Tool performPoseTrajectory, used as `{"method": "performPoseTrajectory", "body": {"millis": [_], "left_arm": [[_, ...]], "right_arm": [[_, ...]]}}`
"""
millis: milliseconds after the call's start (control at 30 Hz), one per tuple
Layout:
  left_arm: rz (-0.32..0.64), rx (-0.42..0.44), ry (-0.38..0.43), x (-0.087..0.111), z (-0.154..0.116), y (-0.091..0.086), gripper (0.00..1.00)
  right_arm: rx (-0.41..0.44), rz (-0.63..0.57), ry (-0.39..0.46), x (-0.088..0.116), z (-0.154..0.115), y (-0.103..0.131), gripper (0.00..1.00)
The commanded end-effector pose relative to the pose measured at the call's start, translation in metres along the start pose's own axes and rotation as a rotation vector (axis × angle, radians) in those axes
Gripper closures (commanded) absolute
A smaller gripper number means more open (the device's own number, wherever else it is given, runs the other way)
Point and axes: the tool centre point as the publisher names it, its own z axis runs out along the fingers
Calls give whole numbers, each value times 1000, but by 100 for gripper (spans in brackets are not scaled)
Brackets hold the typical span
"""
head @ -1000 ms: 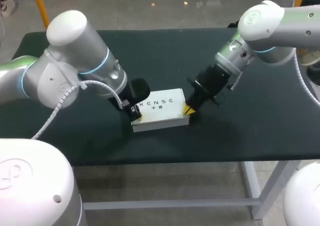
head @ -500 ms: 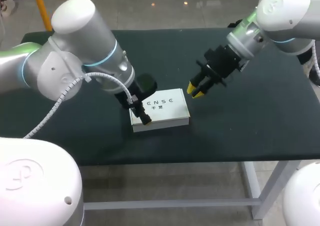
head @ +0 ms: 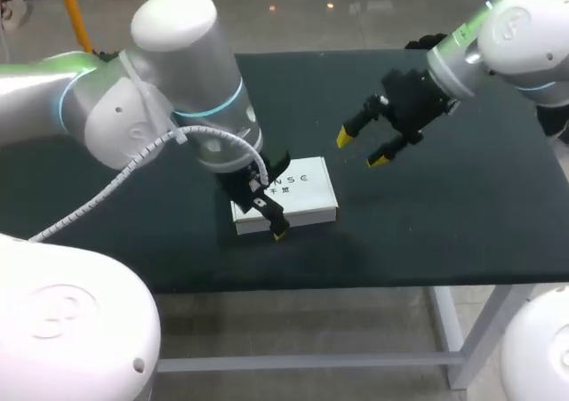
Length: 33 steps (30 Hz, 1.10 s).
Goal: Assemble the packaging by folding the flat box into shape, placing the metal phone stand inside, and closing the box properly
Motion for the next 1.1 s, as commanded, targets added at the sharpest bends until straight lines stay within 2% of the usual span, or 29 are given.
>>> {"method": "performPoseTrajectory", "body": {"millis": [33,133,200,333,633,967,1100], "left_arm": [[-1,-96,-50,6,-1,-9,0],[-53,-98,-50,12,3,-13,0],[-104,-91,-61,20,8,-13,0],[-181,-72,-42,35,15,-14,0],[-307,-98,-85,61,30,-18,0],[-390,-129,-84,63,53,-23,0],[-455,-120,-104,58,61,-23,0]], "right_arm": [[-48,0,-1,0,0,-4,0],[-48,0,-1,0,0,-4,0],[-134,-40,-30,-6,-6,-4,0],[-230,-177,-44,-17,-17,-2,0],[-338,-452,-55,-46,-30,10,0],[-385,-622,-123,-66,-36,25,0],[-393,-655,-112,-71,-39,32,0]]}}
